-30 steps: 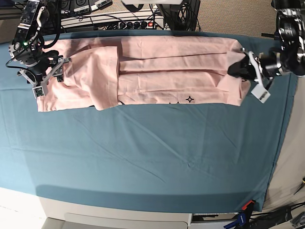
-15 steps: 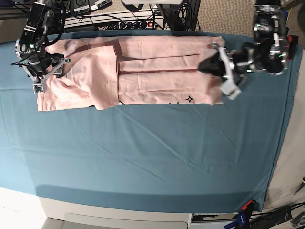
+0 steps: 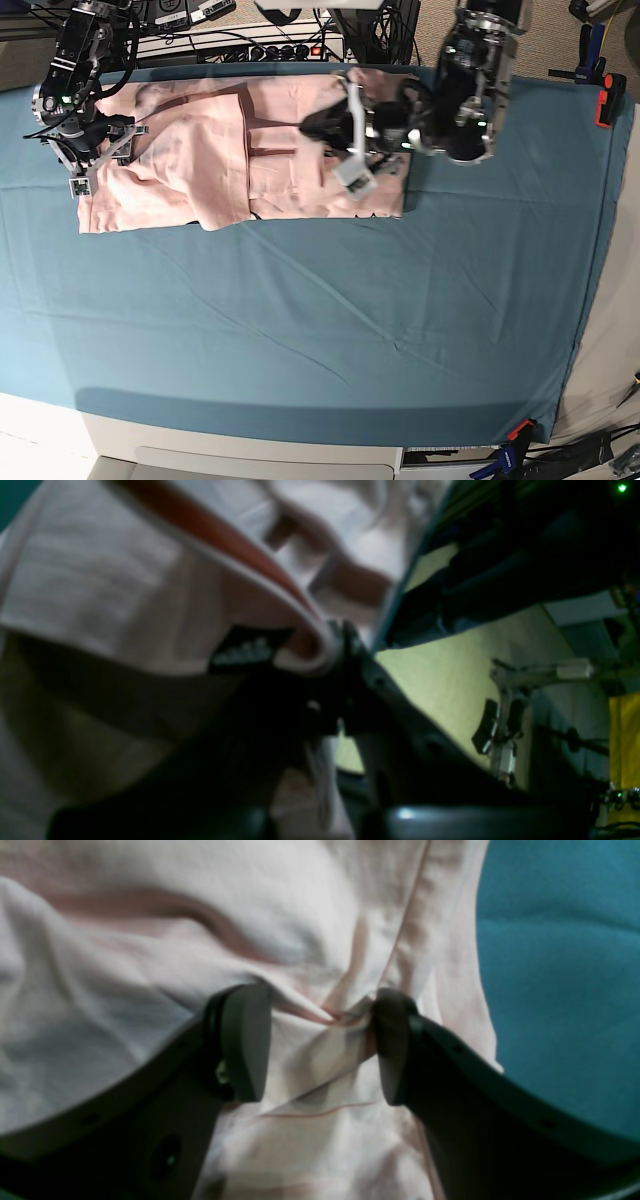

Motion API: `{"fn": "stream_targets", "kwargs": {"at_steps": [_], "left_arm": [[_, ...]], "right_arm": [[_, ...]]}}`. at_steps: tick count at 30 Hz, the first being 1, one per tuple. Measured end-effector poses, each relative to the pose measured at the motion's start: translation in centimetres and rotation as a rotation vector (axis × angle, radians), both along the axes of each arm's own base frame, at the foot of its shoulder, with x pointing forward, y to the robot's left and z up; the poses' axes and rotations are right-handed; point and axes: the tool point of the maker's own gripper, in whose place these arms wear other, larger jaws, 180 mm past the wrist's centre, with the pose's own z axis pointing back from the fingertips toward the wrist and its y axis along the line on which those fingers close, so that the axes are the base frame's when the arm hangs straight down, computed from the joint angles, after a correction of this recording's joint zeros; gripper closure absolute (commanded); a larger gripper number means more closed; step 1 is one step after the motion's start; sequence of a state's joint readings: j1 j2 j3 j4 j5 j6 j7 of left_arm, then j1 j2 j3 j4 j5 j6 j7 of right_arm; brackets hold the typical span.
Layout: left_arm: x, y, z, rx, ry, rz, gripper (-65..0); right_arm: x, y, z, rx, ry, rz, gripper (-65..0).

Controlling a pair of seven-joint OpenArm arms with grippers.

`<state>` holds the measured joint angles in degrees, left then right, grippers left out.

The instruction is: Fold the T-shirt properly

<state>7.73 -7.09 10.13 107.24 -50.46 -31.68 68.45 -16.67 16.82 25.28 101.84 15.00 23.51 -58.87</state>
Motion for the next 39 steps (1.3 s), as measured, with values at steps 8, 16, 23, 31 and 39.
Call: {"fn": "stream_targets", "kwargs": {"at_steps": [8, 16, 23, 31, 39], "left_arm": [[1.3, -4.1, 2.6, -0.083, -0.067, -0.023, 0.0], [0.8, -8.7, 2.7, -0.122, -0.022, -0.104, 0.0], [2.1, -10.5, 3.6, -0.150, -0.041, -0.127, 0.0], [2.6, -10.7, 3.5, -0.140, -0.051, -0.120, 0.0], [2.5, -10.8, 3.8, -0.158, -0.071, -0.131, -31.2]], "right_arm": [[0.0, 0.0, 0.0, 0.000, 0.000, 0.000, -33.2], [0.2, 0.0, 0.1, 0.000, -0.011, 0.002, -33.2], [0.2, 0.0, 0.1, 0.000, -0.012, 0.002, -33.2], [0.2, 0.0, 0.1, 0.000, -0.011, 0.002, -33.2], [0.2, 0.0, 0.1, 0.000, -0.012, 0.002, -33.2]]}}
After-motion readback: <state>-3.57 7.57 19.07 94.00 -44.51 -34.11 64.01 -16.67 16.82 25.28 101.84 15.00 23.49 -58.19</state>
